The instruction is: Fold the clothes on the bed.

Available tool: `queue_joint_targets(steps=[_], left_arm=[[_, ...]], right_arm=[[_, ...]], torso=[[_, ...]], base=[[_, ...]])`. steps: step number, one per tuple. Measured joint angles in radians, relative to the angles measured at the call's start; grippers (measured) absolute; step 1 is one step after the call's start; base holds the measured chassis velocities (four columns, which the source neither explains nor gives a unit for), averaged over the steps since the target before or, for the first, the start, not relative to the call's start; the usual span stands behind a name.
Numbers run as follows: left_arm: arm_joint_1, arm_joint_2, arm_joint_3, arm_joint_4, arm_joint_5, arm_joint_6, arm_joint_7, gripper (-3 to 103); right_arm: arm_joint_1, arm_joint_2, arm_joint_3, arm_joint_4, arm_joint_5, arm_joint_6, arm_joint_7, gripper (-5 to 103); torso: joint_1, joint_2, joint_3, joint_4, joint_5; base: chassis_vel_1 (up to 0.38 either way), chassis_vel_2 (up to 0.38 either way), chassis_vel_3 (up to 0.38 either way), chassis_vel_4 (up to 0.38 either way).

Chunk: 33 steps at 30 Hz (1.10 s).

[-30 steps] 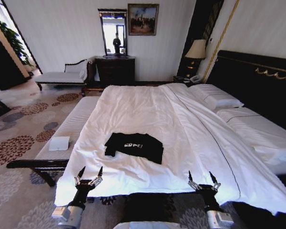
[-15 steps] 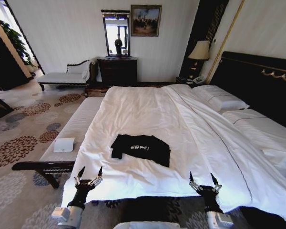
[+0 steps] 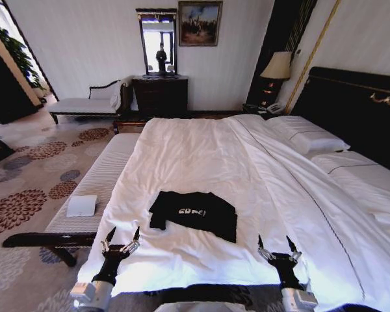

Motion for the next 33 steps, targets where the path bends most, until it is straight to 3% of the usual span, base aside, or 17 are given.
queue_joint_targets(steps=[19, 29, 31, 32, 33], left_arm=[[0.010, 0.001, -0.011, -0.006, -0.004, -0.005, 0.000, 100], [0.010, -0.001, -0.013, 0.004, -0.004, -0.005, -0.008, 100], [0.010, -0.001, -0.011, 0.009, 0.000, -0.003, -0.007, 100], [0.011, -0.001, -0.009, 0.011, 0.005, -0.003, -0.007, 100], [0.012, 0.000, -0.006, 0.014, 0.014, -0.002, -0.006, 100]], right_arm=[[0.002, 0.000, -0.014, -0.002, 0.001, -0.003, 0.009, 100], [0.004, 0.000, -0.040, 0.020, 0.049, -0.015, 0.009, 100], [0.020, -0.026, -0.062, 0.049, 0.108, -0.075, -0.006, 100], [0.032, -0.063, -0.081, 0.059, 0.176, -0.122, -0.010, 100], [0.055, -0.137, -0.112, 0.066, 0.323, -0.214, -0.013, 100]], torso=[[0.000, 0.000, 0.000, 0.0000, -0.0001], [0.001, 0.000, 0.000, 0.0000, -0.0001], [0.000, 0.000, 0.000, -0.0003, -0.0001], [0.000, 0.000, 0.000, -0.0003, -0.0004], [0.000, 0.000, 0.000, -0.0002, 0.0000]], base=[[-0.021, -0.012, 0.022, 0.008], [-0.037, -0.008, 0.033, 0.013], [0.000, 0.000, 0.000, 0.000], [0.000, 0.000, 0.000, 0.000], [0.000, 0.000, 0.000, 0.000]])
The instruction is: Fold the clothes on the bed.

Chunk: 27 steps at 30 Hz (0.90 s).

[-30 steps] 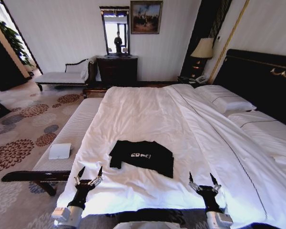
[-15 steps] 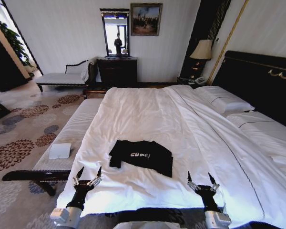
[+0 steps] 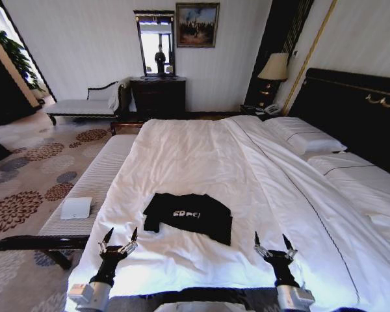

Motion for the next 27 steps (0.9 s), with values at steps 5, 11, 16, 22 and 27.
queue_joint_targets(steps=[5, 11, 16, 22, 27], left_arm=[[0.007, -0.009, 0.003, -0.006, 0.012, 0.001, 0.001, 100], [0.002, -0.006, 0.006, 0.001, 0.017, 0.004, -0.001, 100], [0.007, -0.008, 0.008, 0.008, 0.024, 0.013, -0.004, 100], [-0.012, -0.014, 0.025, 0.024, 0.044, 0.030, -0.017, 100], [-0.022, -0.010, 0.048, 0.024, 0.048, 0.050, -0.034, 100]], right_arm=[[0.128, -0.217, -0.045, -0.075, 0.238, -0.170, -0.016, 100], [0.266, -0.431, -0.088, -0.187, 0.462, -0.188, -0.036, 100], [0.438, -0.571, -0.197, -0.334, 0.657, -0.201, -0.079, 100], [0.647, -0.632, -0.407, -0.493, 0.886, -0.264, -0.122, 100], [0.841, -0.606, -0.567, -0.662, 0.923, -0.298, -0.147, 100]], torso=[[0.000, 0.000, 0.000, 0.0001, 0.0009], [0.000, 0.000, 0.000, 0.0001, 0.0004], [0.000, 0.000, 0.000, 0.0005, 0.0002], [0.000, 0.000, 0.000, 0.0000, 0.0001], [0.000, 0.000, 0.000, 0.0002, 0.0001]], base=[[0.000, 0.000, 0.000, 0.000], [0.000, 0.000, 0.000, 0.000], [0.000, 0.000, 0.000, 0.000], [0.000, 0.000, 0.000, 0.000], [0.000, 0.000, 0.000, 0.000]])
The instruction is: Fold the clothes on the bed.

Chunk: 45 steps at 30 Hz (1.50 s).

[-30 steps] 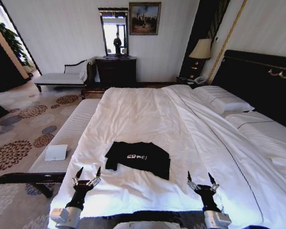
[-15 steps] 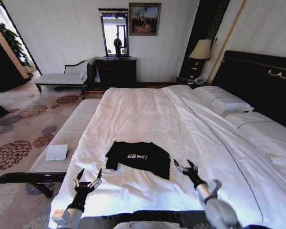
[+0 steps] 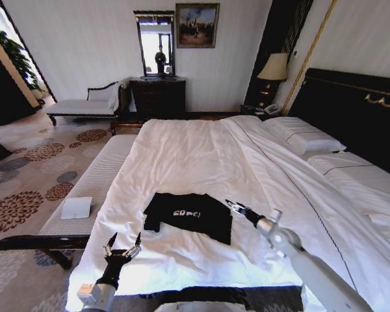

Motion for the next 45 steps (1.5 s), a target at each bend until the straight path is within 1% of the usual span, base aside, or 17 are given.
queue_joint_targets(steps=[2, 3, 8, 12, 18, 19, 21, 24, 28, 31, 34, 37, 38, 40, 42, 43, 45], left_arm=[[0.001, 0.000, 0.001, 0.000, 0.000, 0.005, -0.005, 100], [0.001, 0.000, 0.001, 0.000, 0.000, 0.005, -0.005, 100], [0.002, -0.004, -0.033, -0.002, -0.024, 0.006, -0.006, 100], [0.004, -0.014, -0.038, -0.003, -0.025, 0.005, -0.006, 100], [0.011, -0.033, -0.034, -0.013, -0.019, 0.002, -0.004, 100], [0.013, -0.036, -0.035, -0.015, -0.019, 0.000, -0.003, 100], [0.014, -0.036, -0.036, -0.015, -0.019, -0.001, -0.003, 100], [0.014, -0.040, -0.046, -0.014, -0.019, -0.007, -0.001, 100], [0.013, -0.049, -0.053, -0.012, -0.023, -0.011, 0.000, 100], [0.012, -0.052, -0.054, -0.009, -0.024, -0.014, 0.001, 100], [0.010, -0.052, -0.051, -0.008, -0.024, -0.014, 0.001, 100], [0.006, -0.050, -0.045, -0.005, -0.024, -0.014, 0.001, 100], [0.006, -0.050, -0.045, -0.005, -0.024, -0.014, 0.001, 100], [0.006, -0.048, -0.043, -0.002, -0.022, -0.013, 0.001, 100], [0.006, -0.047, -0.041, -0.001, -0.022, -0.013, 0.001, 100], [0.006, -0.047, -0.041, -0.001, -0.022, -0.013, 0.001, 100], [0.006, -0.046, -0.039, -0.001, -0.021, -0.013, 0.001, 100]], right_arm=[[0.085, 0.020, -0.062, -0.082, -0.014, -0.013, -0.015, 100], [0.085, 0.020, -0.062, -0.082, -0.014, -0.013, -0.015, 100], [0.233, 0.014, -0.207, -0.237, -0.114, -0.041, -0.083, 100], [0.305, 0.022, -0.268, -0.296, -0.129, -0.059, -0.104, 100], [0.358, 0.045, -0.308, -0.382, -0.150, -0.077, -0.128, 100], [0.364, 0.050, -0.316, -0.397, -0.158, -0.079, -0.135, 103], [0.365, 0.052, -0.318, -0.400, -0.161, -0.079, -0.136, 103], [0.357, 0.061, -0.317, -0.397, -0.167, -0.085, -0.138, 91], [0.345, 0.065, -0.317, -0.380, -0.171, -0.088, -0.138, 84], [0.336, 0.068, -0.320, -0.365, -0.178, -0.089, -0.137, 68], [0.332, 0.070, -0.319, -0.357, -0.181, -0.089, -0.134, 63], [0.315, 0.070, -0.310, -0.330, -0.188, -0.089, -0.127, 47], [0.315, 0.070, -0.310, -0.330, -0.188, -0.089, -0.127, 47], [0.300, 0.070, -0.301, -0.309, -0.193, -0.089, -0.121, 36], [0.295, 0.070, -0.296, -0.304, -0.194, -0.089, -0.118, 30], [0.295, 0.070, -0.296, -0.304, -0.194, -0.089, -0.118, 30], [0.295, 0.070, -0.288, -0.303, -0.195, -0.088, -0.114, 19]], torso=[[0.000, 0.000, 0.000, 0.0003, 0.0001], [0.000, 0.000, 0.000, 0.0003, 0.0001], [0.000, 0.000, 0.000, -0.0003, -0.0002], [0.000, 0.000, 0.000, 0.0001, -0.0002], [0.000, 0.000, 0.000, 0.0002, -0.0002], [0.000, 0.000, 0.000, 0.0001, -0.0002], [0.000, 0.000, 0.000, 0.0001, -0.0001], [0.000, 0.000, 0.000, -0.0001, -0.0003], [0.000, 0.000, 0.000, 0.0000, -0.0002], [0.000, 0.000, 0.000, -0.0001, -0.0001], [0.000, 0.000, 0.000, 0.0000, -0.0001], [0.000, 0.000, 0.000, 0.0000, 0.0000], [0.000, 0.000, 0.000, 0.0000, 0.0000], [0.000, 0.000, 0.000, 0.0000, 0.0001], [0.000, 0.000, 0.000, 0.0001, 0.0000], [0.000, 0.000, 0.000, 0.0001, 0.0000], [0.000, 0.000, 0.000, 0.0001, 0.0001]], base=[[0.000, 0.000, 0.000, 0.000], [0.000, 0.000, 0.000, 0.000], [0.000, 0.000, 0.000, 0.000], [0.000, 0.000, 0.000, 0.000], [0.000, 0.000, 0.000, 0.000], [0.000, 0.000, 0.000, 0.000], [0.000, 0.000, 0.000, 0.000], [0.000, 0.000, 0.000, 0.000], [0.000, 0.000, 0.000, 0.000], [0.000, 0.000, 0.000, 0.000], [0.000, 0.000, 0.000, 0.000], [0.000, 0.000, 0.000, 0.000], [0.000, 0.000, 0.000, 0.000], [0.000, 0.000, 0.000, 0.000], [0.000, 0.000, 0.000, 0.000], [0.000, 0.000, 0.000, 0.000], [0.000, 0.000, 0.000, 0.000]])
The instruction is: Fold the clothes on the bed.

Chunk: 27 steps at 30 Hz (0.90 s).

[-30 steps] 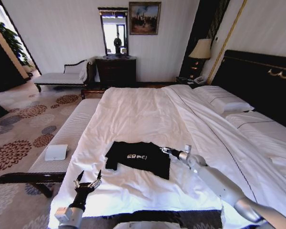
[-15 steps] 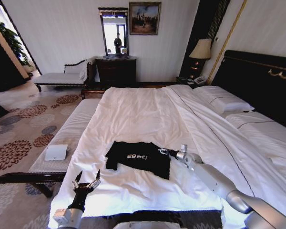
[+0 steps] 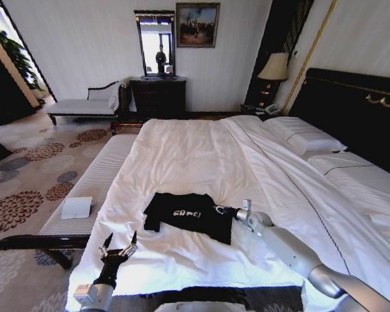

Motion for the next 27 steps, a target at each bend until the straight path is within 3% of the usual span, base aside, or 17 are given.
queue_joint_targets(steps=[1, 3, 6, 16, 20, 22, 24, 25, 27], left_arm=[[0.000, 0.000, 0.001, 0.000, 0.000, 0.000, 0.000, 100], [0.000, 0.000, 0.001, 0.000, 0.001, 0.000, 0.000, 100], [0.001, 0.000, 0.001, 0.000, 0.001, 0.004, -0.001, 100], [-0.010, 0.044, 0.020, 0.031, -0.002, 0.023, -0.001, 100], [-0.117, 0.183, 0.049, 0.089, 0.003, 0.060, -0.001, 100], [-0.140, 0.206, 0.058, 0.099, 0.002, 0.065, -0.002, 100], [-0.231, 0.294, 0.103, 0.135, -0.020, 0.083, -0.006, 100], [-0.231, 0.294, 0.103, 0.135, -0.020, 0.083, -0.006, 100], [-0.290, 0.358, 0.142, 0.158, -0.032, 0.086, -0.005, 100]], right_arm=[[0.000, 0.000, 0.004, 0.000, 0.000, 0.000, 0.002, 14], [0.001, 0.000, 0.006, 0.001, 0.000, 0.001, 0.003, 14], [0.002, -0.001, 0.008, 0.009, -0.003, 0.004, 0.010, 2], [-0.023, -0.001, 0.018, 0.055, -0.014, 0.013, 0.023, 0], [-0.031, -0.006, 0.033, 0.072, -0.025, 0.014, 0.033, 0], [-0.032, -0.005, 0.035, 0.073, -0.026, 0.014, 0.035, 0], [-0.042, -0.003, 0.045, 0.083, -0.030, 0.013, 0.041, 0], [-0.042, -0.003, 0.045, 0.083, -0.030, 0.013, 0.041, 0], [-0.053, 0.002, 0.051, 0.090, -0.037, 0.012, 0.047, 0]], torso=[[0.000, 0.000, 0.000, 0.0000, -0.0001], [0.000, 0.000, 0.000, 0.0000, 0.0000], [0.000, 0.000, 0.000, 0.0000, 0.0000], [0.000, 0.000, 0.000, 0.0001, -0.0002], [0.000, 0.000, 0.000, 0.0001, -0.0004], [0.000, 0.000, 0.000, 0.0002, -0.0004], [0.000, 0.000, 0.000, -0.0001, -0.0008], [0.000, 0.000, 0.000, -0.0001, -0.0008], [0.000, 0.000, 0.000, -0.0002, -0.0002]], base=[[0.000, 0.000, 0.000, 0.000], [0.000, 0.000, 0.000, 0.000], [0.000, 0.000, 0.000, 0.000], [0.000, 0.000, 0.000, 0.000], [0.000, 0.000, 0.000, 0.000], [0.000, 0.000, 0.000, 0.000], [0.000, 0.000, 0.000, 0.000], [0.000, 0.000, 0.000, 0.000], [0.000, 0.000, 0.000, 0.000]])
